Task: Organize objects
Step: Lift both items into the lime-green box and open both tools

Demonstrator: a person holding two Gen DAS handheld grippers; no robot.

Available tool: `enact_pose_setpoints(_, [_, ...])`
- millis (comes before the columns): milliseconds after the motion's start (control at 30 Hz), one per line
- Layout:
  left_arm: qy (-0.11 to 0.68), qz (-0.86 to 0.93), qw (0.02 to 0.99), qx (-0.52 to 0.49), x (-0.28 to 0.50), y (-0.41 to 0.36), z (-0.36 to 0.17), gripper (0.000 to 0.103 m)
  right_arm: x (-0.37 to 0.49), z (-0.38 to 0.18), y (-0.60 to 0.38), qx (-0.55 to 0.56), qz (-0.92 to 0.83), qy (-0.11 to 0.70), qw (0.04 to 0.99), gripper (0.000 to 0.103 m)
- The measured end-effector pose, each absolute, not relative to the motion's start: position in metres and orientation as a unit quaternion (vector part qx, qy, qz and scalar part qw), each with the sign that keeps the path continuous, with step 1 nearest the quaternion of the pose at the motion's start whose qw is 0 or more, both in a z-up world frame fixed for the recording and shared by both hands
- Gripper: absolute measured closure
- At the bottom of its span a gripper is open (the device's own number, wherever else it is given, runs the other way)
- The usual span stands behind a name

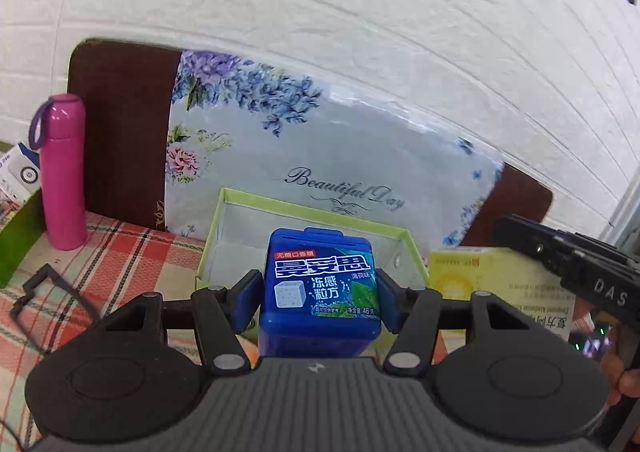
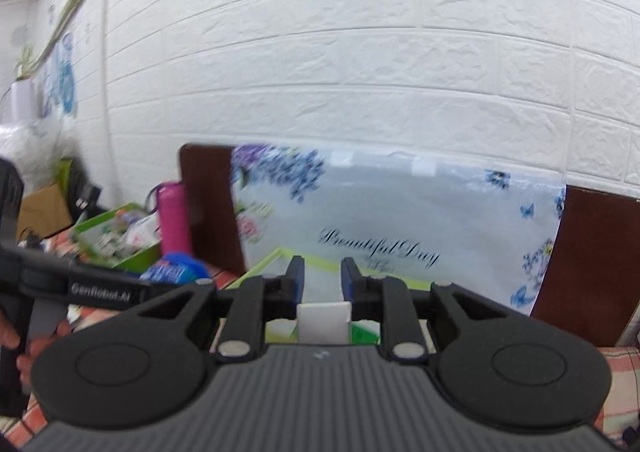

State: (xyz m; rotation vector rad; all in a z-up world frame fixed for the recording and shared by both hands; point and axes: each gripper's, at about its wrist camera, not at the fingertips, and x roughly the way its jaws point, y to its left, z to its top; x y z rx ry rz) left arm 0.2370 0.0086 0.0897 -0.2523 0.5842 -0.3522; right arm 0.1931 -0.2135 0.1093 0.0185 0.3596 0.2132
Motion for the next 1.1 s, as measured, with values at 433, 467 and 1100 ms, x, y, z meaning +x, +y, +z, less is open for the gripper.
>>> enact_pose_setpoints(433, [0.295, -0.135, 0.936, -0.134, 0.341, -0.010, 0.042, 0.041, 0.318, 0.005, -0.258, 0.164, 0.106, 0.240, 0.951, 0.084])
enact_pose_setpoints(467, [0.290, -0.133, 0.938, -0.133, 0.344, -0.011, 0.039, 0.041, 0.323, 0.000, -0.256, 0.150, 0.103, 0.248, 0.952, 0.082])
enact_pose_setpoints(1100, [0.269, -0.106, 0.953, -0.094, 0.239, 0.006, 0.078, 0.020, 0.171, 0.068, -0.240, 0.026, 0.052, 0.150, 0.987, 0.000])
